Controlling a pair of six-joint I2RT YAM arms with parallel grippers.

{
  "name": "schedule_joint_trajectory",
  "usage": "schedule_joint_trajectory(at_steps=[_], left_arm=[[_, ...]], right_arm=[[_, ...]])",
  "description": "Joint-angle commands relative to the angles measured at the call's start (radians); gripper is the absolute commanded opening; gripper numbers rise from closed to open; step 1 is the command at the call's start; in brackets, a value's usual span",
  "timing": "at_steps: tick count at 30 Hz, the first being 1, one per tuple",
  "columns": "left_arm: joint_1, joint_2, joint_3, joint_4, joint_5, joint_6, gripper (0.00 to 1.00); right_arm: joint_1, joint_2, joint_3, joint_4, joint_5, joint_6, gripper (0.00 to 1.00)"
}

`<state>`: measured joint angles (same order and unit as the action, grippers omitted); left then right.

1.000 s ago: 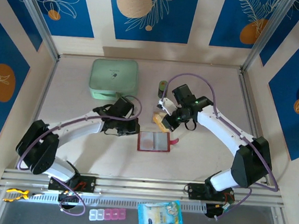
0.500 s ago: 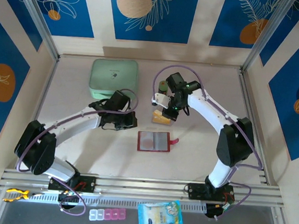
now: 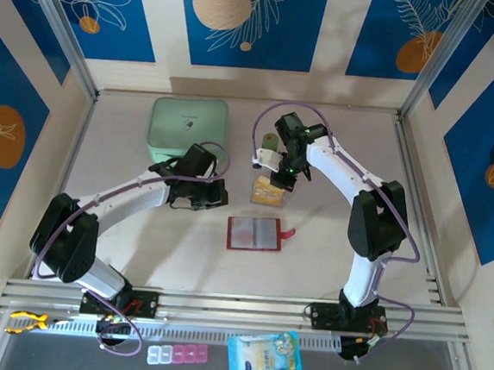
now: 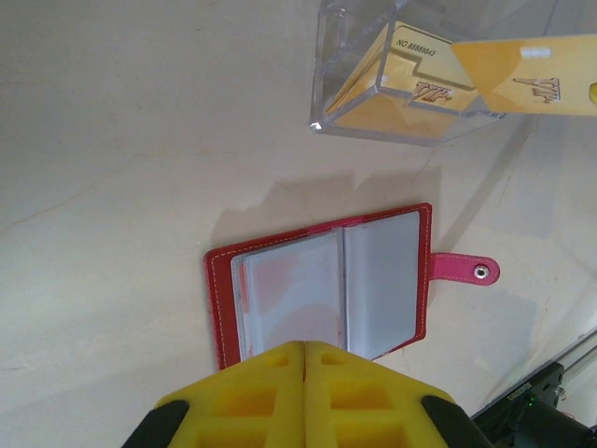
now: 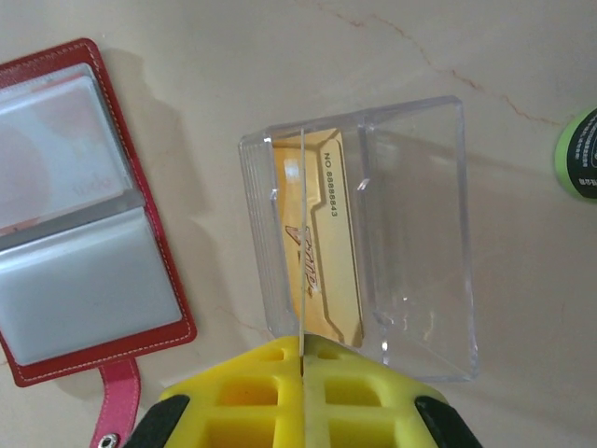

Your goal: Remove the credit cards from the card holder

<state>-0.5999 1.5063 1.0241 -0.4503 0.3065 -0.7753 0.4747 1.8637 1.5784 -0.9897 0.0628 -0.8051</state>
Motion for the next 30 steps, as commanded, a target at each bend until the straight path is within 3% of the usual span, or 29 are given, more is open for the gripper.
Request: schedule_joint_trajectory(at_steps=[1, 17, 24, 30], left_arm=[[0.017, 0.005, 0.022, -0.004, 0.018, 0.015, 0.07], [0.018, -0.004, -0.030, 0.048, 0.037, -0.018, 0.07], [0.018, 0.005, -0.030, 0.050, 0.055, -0.016, 0.08], [0.015, 0.008, -0.045, 0.071, 0.080, -0.028, 0.08]], right_arm=[[-0.006, 0.020, 0.029, -0.034, 0.002, -0.038, 0.00], [0.000, 0.070, 0.015, -0.036, -0.004, -0.069, 0.00], [-0.001, 0.075, 0.024, -0.019, 0.009, -0.070, 0.14], [0.000, 0.032, 0.021, 0.006, -0.016, -0.037, 0.15]])
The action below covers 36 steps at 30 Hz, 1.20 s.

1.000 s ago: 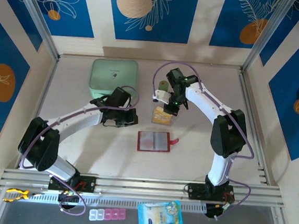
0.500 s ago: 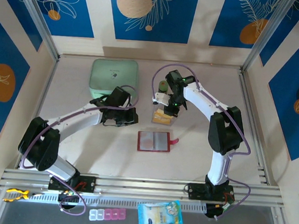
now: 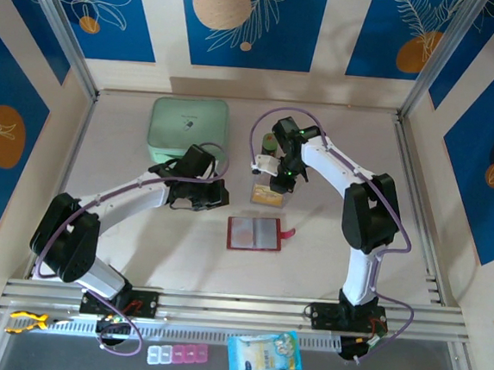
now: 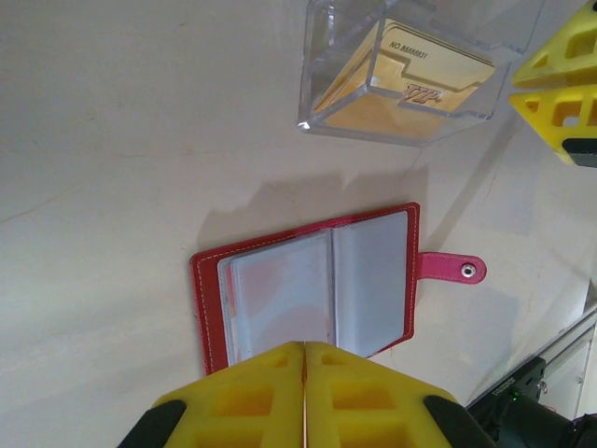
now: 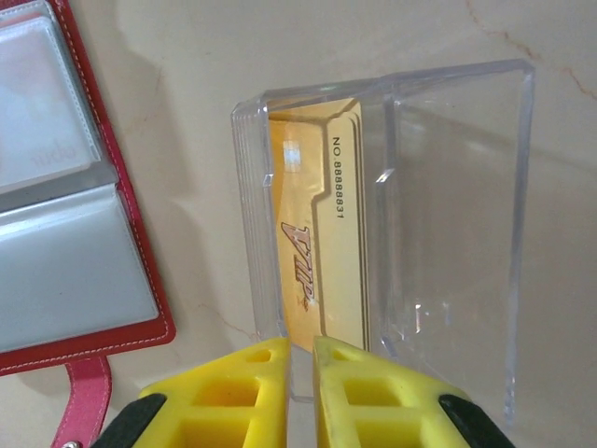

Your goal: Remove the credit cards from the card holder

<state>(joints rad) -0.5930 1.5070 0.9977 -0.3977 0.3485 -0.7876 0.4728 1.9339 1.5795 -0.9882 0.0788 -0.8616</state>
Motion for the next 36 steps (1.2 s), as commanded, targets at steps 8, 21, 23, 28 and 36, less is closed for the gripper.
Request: schedule_joint_trajectory(at_steps=[8, 21, 23, 28, 36], left_arm=[[-0.026, 0.030, -0.030, 0.043, 0.041, -0.034, 0.07], [-0.091, 0.035, -0.095, 0.106, 0.025, -0.061, 0.04], [-0.098, 0.041, -0.100, 0.105, 0.020, -0.059, 0.04], [-0.107, 0.057, -0.111, 0.103, 0.020, -0.053, 0.03], [-0.126, 0.080, -0.145, 0.117, 0.014, -0.051, 0.00]], right_arm=[[0.018, -0.154, -0.072, 0.139, -0.142, 0.250, 0.17], [0.161, -0.339, -0.300, 0.389, -0.230, 1.074, 0.20], [0.173, -0.358, -0.339, 0.408, -0.228, 1.202, 0.18], [0.196, -0.430, -0.479, 0.475, -0.218, 1.444, 0.16], [0.191, -0.444, -0.562, 0.452, -0.248, 1.571, 0.11]])
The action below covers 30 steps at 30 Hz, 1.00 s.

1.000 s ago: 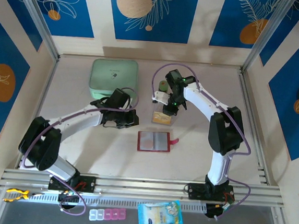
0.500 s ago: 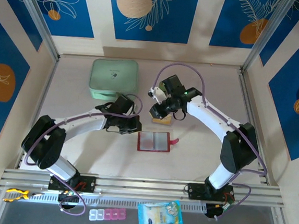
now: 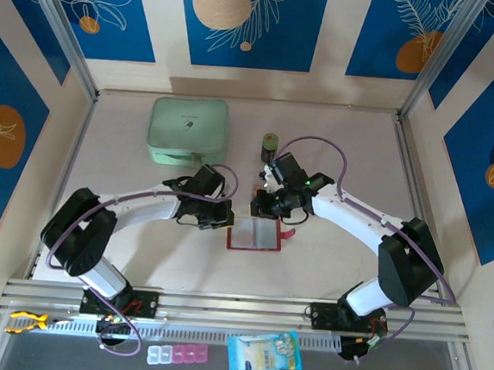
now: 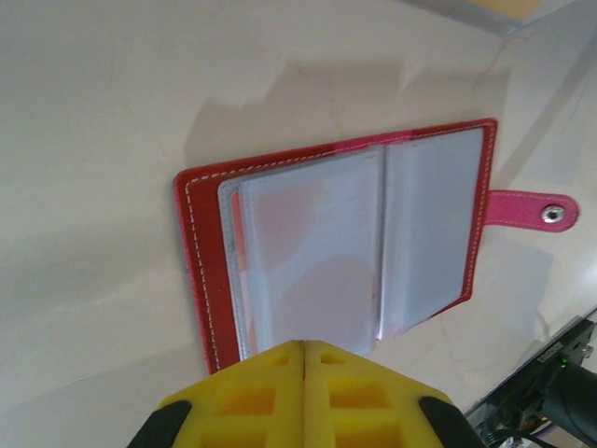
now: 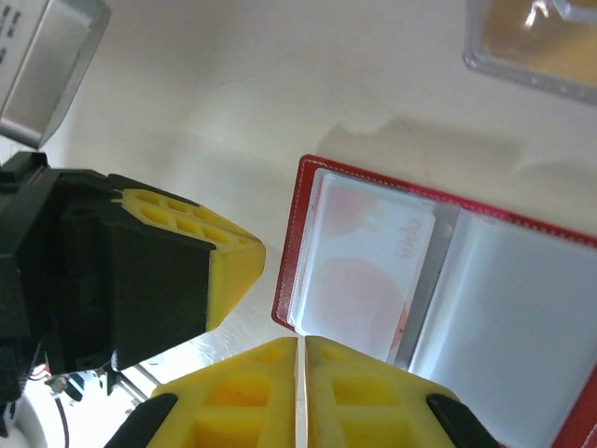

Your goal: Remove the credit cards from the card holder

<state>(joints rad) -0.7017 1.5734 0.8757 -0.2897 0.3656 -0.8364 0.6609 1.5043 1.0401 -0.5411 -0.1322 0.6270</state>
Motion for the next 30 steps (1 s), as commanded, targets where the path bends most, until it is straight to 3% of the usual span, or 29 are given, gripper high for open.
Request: schedule_joint_trajectory(at_steps=[1, 14, 30], left_arm=[[-0.018, 0.018, -0.029, 0.017, -0.004, -0.006, 0.00], [-0.042, 0.072, -0.022, 0.012, -0.058, 0.006, 0.00], [-0.041, 0.093, -0.047, -0.001, -0.082, 0.013, 0.00]], right_arm=[[0.006, -0.015, -0.029, 0.009, -0.041, 0.083, 0.11], [0.003, 0.043, -0.080, 0.081, -0.106, 0.114, 0.27], [0.004, 0.152, -0.078, 0.091, -0.142, 0.112, 0.26]])
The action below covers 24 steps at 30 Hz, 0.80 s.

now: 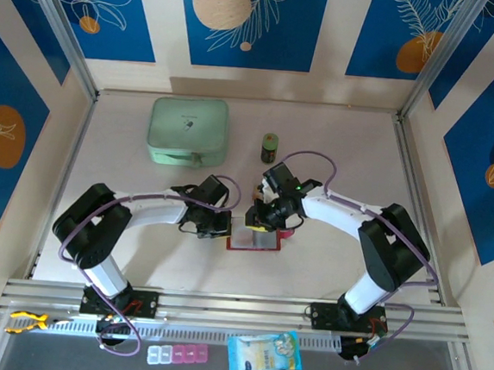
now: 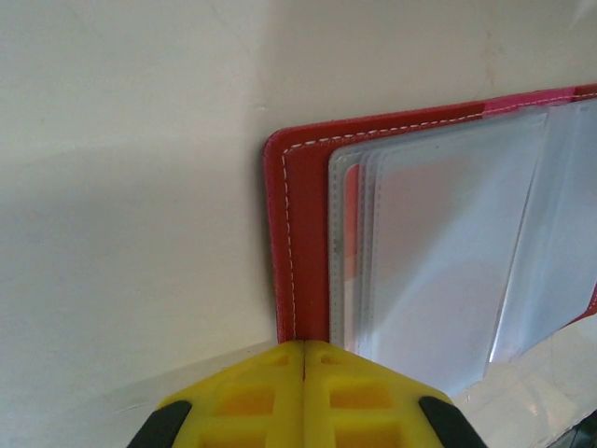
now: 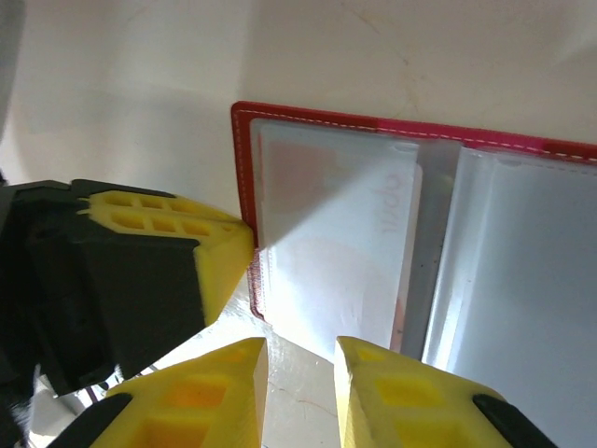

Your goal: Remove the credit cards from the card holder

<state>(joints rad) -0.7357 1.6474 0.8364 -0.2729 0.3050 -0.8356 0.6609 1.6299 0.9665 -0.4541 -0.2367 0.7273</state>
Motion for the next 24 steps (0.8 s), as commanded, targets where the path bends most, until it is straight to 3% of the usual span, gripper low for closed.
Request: schedule_joint_trajectory(at_steps=[1, 24], left_arm=[[-0.008, 0.019, -0.007, -0.022, -0.023, 0.016, 0.00], [-0.007, 0.026, 0.001, -0.035, -0.033, 0.041, 0.00]], right_arm=[[0.005, 0.034, -0.003, 0.007, -0.040, 0.012, 0.26], [0.019, 0.118, 0.006, 0.051, -0.048, 0.005, 0.24]])
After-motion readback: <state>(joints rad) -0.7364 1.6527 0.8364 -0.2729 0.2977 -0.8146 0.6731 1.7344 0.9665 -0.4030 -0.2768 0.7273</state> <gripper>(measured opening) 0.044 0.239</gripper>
